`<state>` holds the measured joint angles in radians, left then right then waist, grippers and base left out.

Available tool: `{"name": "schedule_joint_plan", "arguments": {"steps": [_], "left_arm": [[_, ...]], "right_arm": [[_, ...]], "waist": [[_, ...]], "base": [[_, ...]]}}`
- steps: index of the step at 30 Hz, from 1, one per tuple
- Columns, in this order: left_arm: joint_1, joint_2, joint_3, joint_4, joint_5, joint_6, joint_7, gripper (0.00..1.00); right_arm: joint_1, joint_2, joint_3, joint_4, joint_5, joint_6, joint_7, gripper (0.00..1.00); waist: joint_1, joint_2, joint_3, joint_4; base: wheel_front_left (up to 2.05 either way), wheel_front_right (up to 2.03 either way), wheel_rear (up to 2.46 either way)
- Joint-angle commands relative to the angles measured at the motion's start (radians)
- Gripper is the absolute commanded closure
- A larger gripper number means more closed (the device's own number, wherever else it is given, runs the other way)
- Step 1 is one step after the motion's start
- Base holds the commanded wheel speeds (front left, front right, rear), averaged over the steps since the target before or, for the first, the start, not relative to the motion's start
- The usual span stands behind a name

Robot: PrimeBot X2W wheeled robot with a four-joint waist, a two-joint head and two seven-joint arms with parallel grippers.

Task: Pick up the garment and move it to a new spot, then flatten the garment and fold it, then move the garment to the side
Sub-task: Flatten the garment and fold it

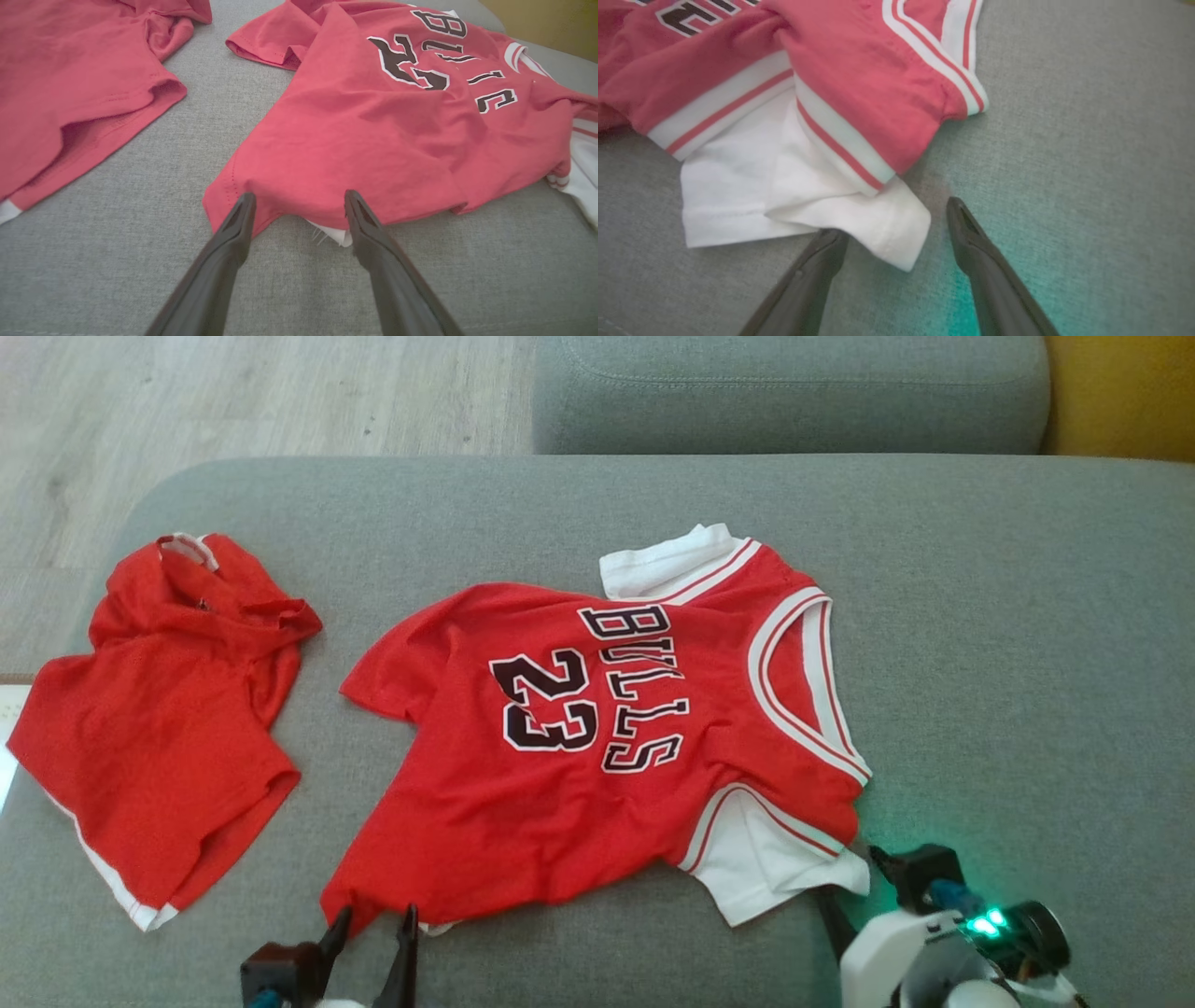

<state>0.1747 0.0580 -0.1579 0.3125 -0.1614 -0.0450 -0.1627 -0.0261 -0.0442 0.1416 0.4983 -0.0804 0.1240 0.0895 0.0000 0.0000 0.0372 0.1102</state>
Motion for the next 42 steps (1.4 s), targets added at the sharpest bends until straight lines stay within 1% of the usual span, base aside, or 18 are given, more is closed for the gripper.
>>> {"name": "schedule_joint_plan", "arguments": {"steps": [1,6,12,16,20,25,30,33,36,41,42], "left_arm": [[-0.052,0.004,0.022,-0.035,-0.010,-0.001,0.000,0.00],[-0.051,0.008,0.018,-0.036,-0.019,-0.003,0.009,0.00],[-0.043,0.013,0.010,-0.036,-0.029,-0.003,0.047,0.00],[-0.042,0.020,0.015,-0.028,-0.027,0.016,0.069,0.00],[-0.048,0.026,0.035,-0.026,-0.023,0.056,0.079,0.00],[-0.045,0.038,0.056,-0.029,-0.025,0.091,0.095,0.00],[-0.048,0.047,0.075,-0.034,-0.034,0.115,0.128,0.00],[-0.058,0.054,0.079,-0.026,-0.041,0.114,0.135,0.00],[-0.074,0.059,0.075,-0.008,-0.053,0.096,0.132,0.00],[-0.101,0.069,0.071,0.029,-0.062,0.081,0.123,0.00],[-0.106,0.070,0.070,0.036,-0.064,0.077,0.123,0.18]], "right_arm": [[-0.047,-0.006,0.034,-0.022,-0.001,0.007,0.000,0.00],[-0.051,-0.006,0.056,-0.013,0.006,0.007,0.004,0.00],[-0.050,-0.006,0.064,-0.007,0.007,0.007,0.005,0.00],[-0.054,-0.006,0.067,-0.009,0.006,0.007,0.002,0.00],[-0.060,-0.006,0.070,-0.013,0.006,0.007,0.000,0.00],[-0.069,-0.006,0.069,-0.016,0.007,0.007,-0.004,0.00],[-0.074,-0.006,0.069,-0.016,0.011,0.007,-0.010,0.00],[-0.079,-0.006,0.074,-0.014,0.017,0.007,-0.013,0.00],[-0.085,-0.006,0.079,-0.011,0.021,0.007,-0.016,0.00],[-0.093,-0.006,0.087,-0.004,0.026,0.007,-0.016,0.00],[-0.094,-0.006,0.088,-0.002,0.028,0.007,-0.015,0.00]], "waist": [[0.0000,0.0000,0.001,0.000],[0.0000,0.0000,0.000,0.000],[0.0000,0.0000,-0.004,-0.003],[0.0000,0.0000,-0.001,-0.010],[0.0000,0.0000,0.009,-0.018],[0.0000,0.0000,0.022,-0.029],[0.0000,0.0000,0.031,-0.031],[0.0000,0.0000,0.036,-0.034],[0.0000,0.0000,0.041,-0.038],[0.0000,0.0000,0.046,-0.046],[0.0000,0.0000,0.047,-0.047]], "base": [[0.00,0.00,0.00],[0.00,0.00,0.00],[0.00,0.00,0.00],[0.00,0.00,0.00],[0.00,0.00,0.00],[0.00,0.00,0.00],[0.00,0.00,0.00],[0.00,0.00,0.00],[0.00,0.00,0.00],[0.00,0.00,0.00],[0.00,0.00,0.00]]}}
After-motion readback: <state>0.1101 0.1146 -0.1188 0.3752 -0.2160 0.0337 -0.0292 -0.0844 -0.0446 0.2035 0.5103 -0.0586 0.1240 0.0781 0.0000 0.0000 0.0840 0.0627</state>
